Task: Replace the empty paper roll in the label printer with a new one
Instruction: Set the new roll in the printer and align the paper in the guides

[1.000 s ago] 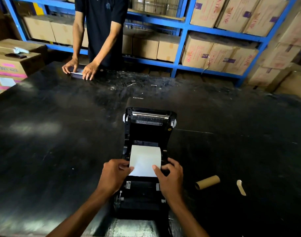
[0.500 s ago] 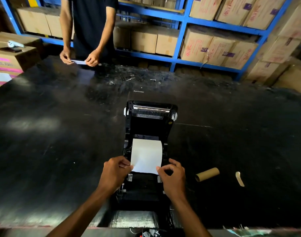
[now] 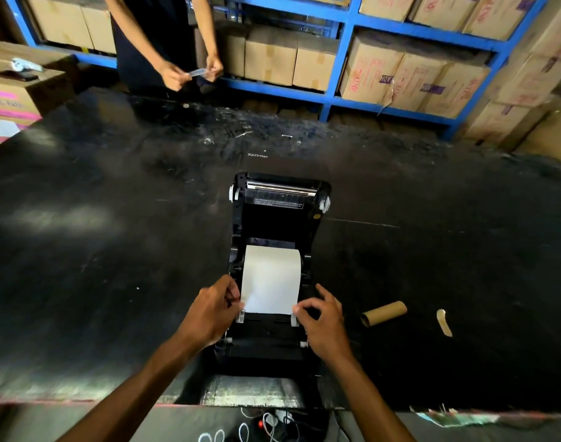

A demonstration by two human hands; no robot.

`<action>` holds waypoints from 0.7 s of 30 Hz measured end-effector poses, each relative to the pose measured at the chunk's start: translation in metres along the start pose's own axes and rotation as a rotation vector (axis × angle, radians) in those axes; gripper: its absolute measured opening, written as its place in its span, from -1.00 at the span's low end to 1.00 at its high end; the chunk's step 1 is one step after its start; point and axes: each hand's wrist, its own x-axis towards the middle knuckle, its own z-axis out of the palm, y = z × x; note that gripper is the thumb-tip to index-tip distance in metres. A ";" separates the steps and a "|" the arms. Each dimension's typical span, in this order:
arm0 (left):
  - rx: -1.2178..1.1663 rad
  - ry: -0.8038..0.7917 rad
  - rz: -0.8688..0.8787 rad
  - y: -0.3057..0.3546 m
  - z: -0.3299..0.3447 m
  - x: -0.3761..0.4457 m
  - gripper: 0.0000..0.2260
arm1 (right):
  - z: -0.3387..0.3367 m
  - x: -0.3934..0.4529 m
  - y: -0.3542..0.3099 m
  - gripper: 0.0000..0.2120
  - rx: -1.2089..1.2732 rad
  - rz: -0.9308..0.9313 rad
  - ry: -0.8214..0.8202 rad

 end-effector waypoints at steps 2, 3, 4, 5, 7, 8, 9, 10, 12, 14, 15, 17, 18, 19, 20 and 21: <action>0.083 -0.027 0.027 0.001 -0.001 0.000 -0.72 | 0.001 0.000 0.001 -0.93 -0.022 -0.010 0.013; 0.114 -0.041 0.040 0.001 -0.002 0.000 -0.71 | 0.001 0.001 0.001 -0.93 -0.028 -0.013 0.012; 0.131 -0.053 0.049 0.001 -0.002 0.000 -0.71 | 0.001 0.001 0.002 -0.93 -0.029 -0.015 0.008; 0.137 -0.060 0.057 0.001 -0.003 -0.001 -0.74 | 0.000 0.001 0.002 -0.93 -0.030 -0.018 0.003; 0.130 -0.060 0.062 0.002 -0.003 -0.001 -0.81 | 0.000 0.001 0.002 -0.93 -0.048 -0.027 -0.007; 0.126 -0.060 0.065 0.002 -0.004 -0.001 -0.83 | -0.001 0.002 0.002 -0.93 -0.066 -0.034 -0.010; 0.127 -0.065 0.068 0.002 -0.004 -0.001 -0.85 | -0.002 0.003 0.002 -0.93 -0.086 -0.041 -0.014; 0.131 -0.070 0.069 0.003 -0.004 0.000 -0.86 | -0.003 0.003 0.003 -0.93 -0.104 -0.047 -0.020; 0.127 -0.072 0.060 0.003 -0.004 0.001 -0.86 | -0.005 0.005 0.003 -0.94 -0.124 -0.053 -0.043; 0.083 -0.051 0.029 0.003 -0.004 0.002 -0.83 | -0.007 0.007 0.002 -0.94 -0.131 -0.053 -0.074; 0.053 -0.036 0.012 0.003 -0.004 0.002 -0.82 | -0.007 0.008 0.001 -0.93 -0.140 -0.053 -0.091; -0.001 -0.015 -0.005 0.002 -0.005 0.003 -0.81 | -0.009 0.011 -0.002 -0.88 -0.171 -0.053 -0.118; -0.016 -0.020 -0.006 0.002 -0.005 0.004 -0.80 | -0.010 0.013 -0.003 -0.88 -0.184 -0.051 -0.126; -0.019 -0.034 -0.007 0.002 -0.005 0.005 -0.79 | -0.011 0.015 -0.003 -0.90 -0.190 -0.047 -0.131; -0.012 -0.049 -0.004 0.002 -0.006 0.006 -0.78 | -0.011 0.016 -0.003 -0.94 -0.189 -0.042 -0.136; 0.002 -0.058 0.004 0.002 -0.006 0.007 -0.77 | -0.012 0.018 -0.003 -0.96 -0.180 -0.039 -0.141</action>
